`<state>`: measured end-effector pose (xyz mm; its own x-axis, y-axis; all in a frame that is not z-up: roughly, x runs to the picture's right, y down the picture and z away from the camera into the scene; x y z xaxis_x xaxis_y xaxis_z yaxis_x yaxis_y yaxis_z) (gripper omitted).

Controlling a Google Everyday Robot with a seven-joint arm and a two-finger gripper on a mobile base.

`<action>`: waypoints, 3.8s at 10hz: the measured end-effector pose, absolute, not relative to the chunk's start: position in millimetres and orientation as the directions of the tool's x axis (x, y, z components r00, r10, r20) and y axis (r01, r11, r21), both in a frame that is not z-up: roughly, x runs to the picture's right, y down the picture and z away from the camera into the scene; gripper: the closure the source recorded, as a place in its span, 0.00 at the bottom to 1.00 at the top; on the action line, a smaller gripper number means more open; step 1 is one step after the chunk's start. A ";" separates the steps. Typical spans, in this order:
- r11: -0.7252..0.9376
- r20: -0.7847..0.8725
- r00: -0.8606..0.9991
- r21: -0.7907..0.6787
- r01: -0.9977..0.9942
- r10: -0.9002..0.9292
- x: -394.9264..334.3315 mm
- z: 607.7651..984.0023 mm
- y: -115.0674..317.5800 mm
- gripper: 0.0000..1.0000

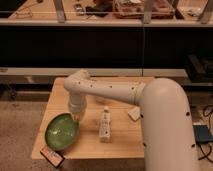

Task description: Drag the ceramic bowl in a circle

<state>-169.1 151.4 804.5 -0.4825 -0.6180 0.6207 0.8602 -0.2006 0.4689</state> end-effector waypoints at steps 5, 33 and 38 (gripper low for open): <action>-0.129 0.633 -0.404 0.434 0.891 -0.661 -208.9 852.4 119.0 1.00; -0.204 0.619 -0.459 0.439 0.875 -0.637 -216.2 827.8 132.3 1.00; -0.086 0.679 -0.244 0.258 0.962 -0.693 -172.0 886.0 93.1 1.00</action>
<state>-172.0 93.1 886.0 -0.2443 -0.6925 0.6788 0.9622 -0.0862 0.2583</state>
